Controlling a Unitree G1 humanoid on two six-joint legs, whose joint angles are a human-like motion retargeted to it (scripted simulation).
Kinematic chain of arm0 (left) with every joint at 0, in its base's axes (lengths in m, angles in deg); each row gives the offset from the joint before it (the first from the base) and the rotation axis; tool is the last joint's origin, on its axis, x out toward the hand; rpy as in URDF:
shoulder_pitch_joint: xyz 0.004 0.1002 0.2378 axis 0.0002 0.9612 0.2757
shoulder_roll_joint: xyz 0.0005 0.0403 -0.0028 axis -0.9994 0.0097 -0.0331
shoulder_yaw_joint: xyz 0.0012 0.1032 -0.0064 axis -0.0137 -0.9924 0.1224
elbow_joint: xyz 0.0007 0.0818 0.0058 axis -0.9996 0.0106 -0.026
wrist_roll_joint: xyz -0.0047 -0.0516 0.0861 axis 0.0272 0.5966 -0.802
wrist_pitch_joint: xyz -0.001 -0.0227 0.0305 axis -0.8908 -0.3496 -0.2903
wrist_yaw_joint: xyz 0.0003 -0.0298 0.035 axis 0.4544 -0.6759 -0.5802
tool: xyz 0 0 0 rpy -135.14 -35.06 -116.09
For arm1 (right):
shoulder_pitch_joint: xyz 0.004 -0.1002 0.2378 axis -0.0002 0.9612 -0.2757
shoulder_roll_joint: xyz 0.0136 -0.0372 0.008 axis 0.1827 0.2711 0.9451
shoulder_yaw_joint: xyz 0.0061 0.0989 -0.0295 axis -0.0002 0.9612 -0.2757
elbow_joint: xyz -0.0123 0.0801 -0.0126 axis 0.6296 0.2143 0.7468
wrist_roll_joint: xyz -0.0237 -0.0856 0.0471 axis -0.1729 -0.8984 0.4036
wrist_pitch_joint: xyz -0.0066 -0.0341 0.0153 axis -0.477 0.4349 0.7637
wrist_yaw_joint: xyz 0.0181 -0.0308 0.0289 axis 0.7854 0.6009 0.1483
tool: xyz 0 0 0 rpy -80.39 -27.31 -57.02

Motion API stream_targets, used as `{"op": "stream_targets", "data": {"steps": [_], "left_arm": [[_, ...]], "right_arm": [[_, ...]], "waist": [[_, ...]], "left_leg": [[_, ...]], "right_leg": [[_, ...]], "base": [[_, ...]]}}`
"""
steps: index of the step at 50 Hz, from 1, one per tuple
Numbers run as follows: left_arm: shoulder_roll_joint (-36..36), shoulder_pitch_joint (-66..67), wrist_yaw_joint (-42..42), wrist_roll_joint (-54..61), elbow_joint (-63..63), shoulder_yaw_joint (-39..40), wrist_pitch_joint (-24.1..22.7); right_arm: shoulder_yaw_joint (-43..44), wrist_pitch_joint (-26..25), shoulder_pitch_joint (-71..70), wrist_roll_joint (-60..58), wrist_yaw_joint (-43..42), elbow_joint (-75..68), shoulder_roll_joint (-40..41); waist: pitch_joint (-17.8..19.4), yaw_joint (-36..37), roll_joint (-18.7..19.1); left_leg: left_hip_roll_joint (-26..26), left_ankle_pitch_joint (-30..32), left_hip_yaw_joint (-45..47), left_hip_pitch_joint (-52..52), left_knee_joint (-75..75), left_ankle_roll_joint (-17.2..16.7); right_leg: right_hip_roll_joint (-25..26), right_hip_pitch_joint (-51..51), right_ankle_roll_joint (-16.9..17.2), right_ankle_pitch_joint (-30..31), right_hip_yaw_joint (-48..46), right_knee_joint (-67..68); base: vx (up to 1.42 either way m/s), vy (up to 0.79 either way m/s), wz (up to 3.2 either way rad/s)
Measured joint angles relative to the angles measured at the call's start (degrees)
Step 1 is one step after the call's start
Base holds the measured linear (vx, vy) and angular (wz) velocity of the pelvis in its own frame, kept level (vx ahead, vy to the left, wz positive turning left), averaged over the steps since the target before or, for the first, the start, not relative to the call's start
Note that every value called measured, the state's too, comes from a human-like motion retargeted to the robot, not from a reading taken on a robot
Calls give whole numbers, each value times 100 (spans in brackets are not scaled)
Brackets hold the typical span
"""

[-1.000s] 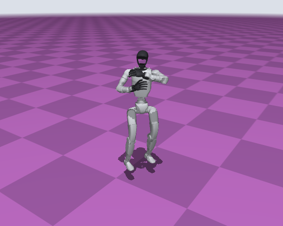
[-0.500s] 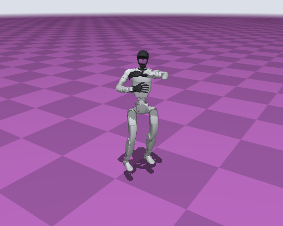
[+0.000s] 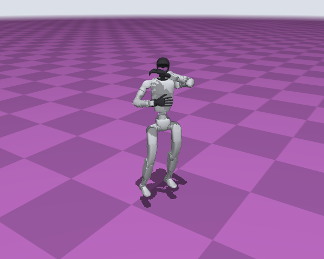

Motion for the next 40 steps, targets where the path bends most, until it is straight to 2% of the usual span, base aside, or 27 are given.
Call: {"op": "stream_targets", "data": {"steps": [11, 19, 30, 35, 40], "left_arm": [[-146, 71, 873, -129, -74, 1497, -312], [-589, 972, 1378, -274, 467, 2425, -270], [-1316, 3801, 1494, -733, 2699, 3783, 308], [-1087, 5392, 1619, -1301, 3886, 4675, 623], [-479, 6885, 1807, -2035, 4597, 5407, 844]], "right_arm": [[526, -126, 642, 241, 349, 424, 193], [944, -195, 1065, -53, 310, 501, 488], [1144, -381, 1861, -1260, 98, -1661, 497], [1196, -457, 1995, -1841, 7, -2998, 653], [1208, -465, 1914, -2368, -148, -4333, 884]], "waist": [[102, 242, -34], [242, 477, -67], [447, 811, -128], [508, 928, -122], [568, 995, -93]], "left_leg": [[-68, 110, -120, 65, -167, -84], [-84, 122, -242, 56, -198, -115], [-123, 138, -482, 90, -249, -149], [-147, 152, -556, 150, -289, -151], [-151, 132, -602, 188, -283, -150]], "right_leg": [[-132, 141, -96, -41, -196, -108], [-177, 188, -200, -134, -331, -85], [-240, 297, -358, -335, -523, -36], [-274, 389, -415, -407, -588, -51], [-291, 475, -460, -444, -640, -63]], "base": [[3, 0, 18], [4, -2, 20], [4, -3, 21], [0, 0, 0], [0, 0, 0]]}}
